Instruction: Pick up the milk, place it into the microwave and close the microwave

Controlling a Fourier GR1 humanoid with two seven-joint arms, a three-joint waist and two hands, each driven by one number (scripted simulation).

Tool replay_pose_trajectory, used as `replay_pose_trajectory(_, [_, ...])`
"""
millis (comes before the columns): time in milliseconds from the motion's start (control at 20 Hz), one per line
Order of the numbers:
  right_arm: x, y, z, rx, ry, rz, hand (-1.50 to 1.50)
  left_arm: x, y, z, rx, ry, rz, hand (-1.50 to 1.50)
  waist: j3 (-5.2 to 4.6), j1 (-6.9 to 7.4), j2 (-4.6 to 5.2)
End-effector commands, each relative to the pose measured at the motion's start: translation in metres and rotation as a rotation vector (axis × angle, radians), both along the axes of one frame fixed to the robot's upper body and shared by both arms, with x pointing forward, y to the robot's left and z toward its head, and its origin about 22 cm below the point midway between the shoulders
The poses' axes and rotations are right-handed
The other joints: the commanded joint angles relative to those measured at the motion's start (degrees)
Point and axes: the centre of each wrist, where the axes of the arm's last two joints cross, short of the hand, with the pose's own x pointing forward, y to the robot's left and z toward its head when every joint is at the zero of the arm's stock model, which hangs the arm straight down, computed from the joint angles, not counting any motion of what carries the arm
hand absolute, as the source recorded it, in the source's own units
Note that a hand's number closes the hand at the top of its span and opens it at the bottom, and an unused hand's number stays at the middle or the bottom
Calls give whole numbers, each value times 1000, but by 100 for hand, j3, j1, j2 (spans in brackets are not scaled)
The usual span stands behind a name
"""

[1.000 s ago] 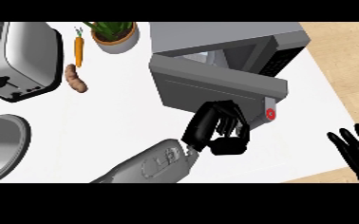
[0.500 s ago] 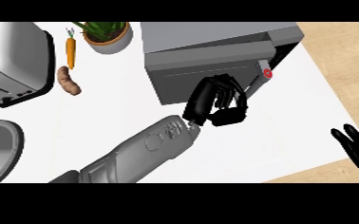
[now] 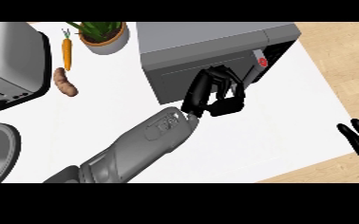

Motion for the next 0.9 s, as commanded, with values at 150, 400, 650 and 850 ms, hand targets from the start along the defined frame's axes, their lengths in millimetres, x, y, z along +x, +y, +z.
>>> replay_pose_trajectory(150, [4,2,10,10,-27,6,-150,24,6,14,-72,10,60,150,-4,-61,79])
replay_pose_trajectory(400, [5,-2,16,29,-35,4,-150,28,15,5,-125,81,110,150,-6,-61,102])
replay_pose_trajectory(650, [5,-2,17,26,-21,32,-150,29,15,1,-91,35,149,150,12,-99,118])
replay_pose_trajectory(850, [8,-1,25,15,-49,73,-150,31,13,8,-134,-2,157,150,3,-52,117])
